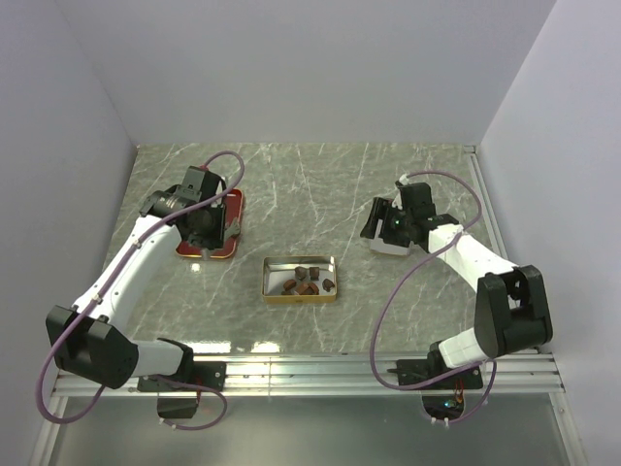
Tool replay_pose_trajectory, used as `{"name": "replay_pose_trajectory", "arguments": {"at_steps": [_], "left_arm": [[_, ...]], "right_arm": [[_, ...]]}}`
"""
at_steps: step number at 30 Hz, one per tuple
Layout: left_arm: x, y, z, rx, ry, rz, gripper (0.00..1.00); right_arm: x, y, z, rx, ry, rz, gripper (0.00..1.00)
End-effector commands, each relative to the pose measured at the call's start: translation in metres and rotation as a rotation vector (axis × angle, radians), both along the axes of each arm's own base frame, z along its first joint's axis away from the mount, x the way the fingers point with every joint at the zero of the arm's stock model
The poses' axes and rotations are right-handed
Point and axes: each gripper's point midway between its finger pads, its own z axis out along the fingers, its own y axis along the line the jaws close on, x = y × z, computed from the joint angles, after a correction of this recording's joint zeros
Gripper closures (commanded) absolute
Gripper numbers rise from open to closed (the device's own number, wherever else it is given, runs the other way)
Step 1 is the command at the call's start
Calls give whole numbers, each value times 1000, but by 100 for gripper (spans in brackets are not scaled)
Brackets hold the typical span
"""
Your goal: Pack the chocolate
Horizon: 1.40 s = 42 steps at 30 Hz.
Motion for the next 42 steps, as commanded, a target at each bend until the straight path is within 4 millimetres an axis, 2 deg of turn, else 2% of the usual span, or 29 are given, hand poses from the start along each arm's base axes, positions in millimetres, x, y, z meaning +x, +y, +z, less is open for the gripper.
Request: {"name": "replay_pose_trajectory", "arguments": {"at_steps": [1, 7, 23, 33, 42], "left_arm": [[7, -7, 18, -23, -54, -31, 65], [4, -2, 21, -5, -57, -21, 65], [-6, -23, 39, -97, -106, -77, 65], [-23, -47, 55, -143, -141, -176, 64], [-49, -75, 56, -185, -125, -320, 64]], "right_arm": [[9, 8, 15, 14, -31, 15, 21], [9, 11, 14, 14, -28, 21, 21], [7, 15, 13, 12, -24, 36, 21], [4, 17, 11, 14, -19, 42, 21], [3, 17, 8, 10, -11, 47, 21]]}}
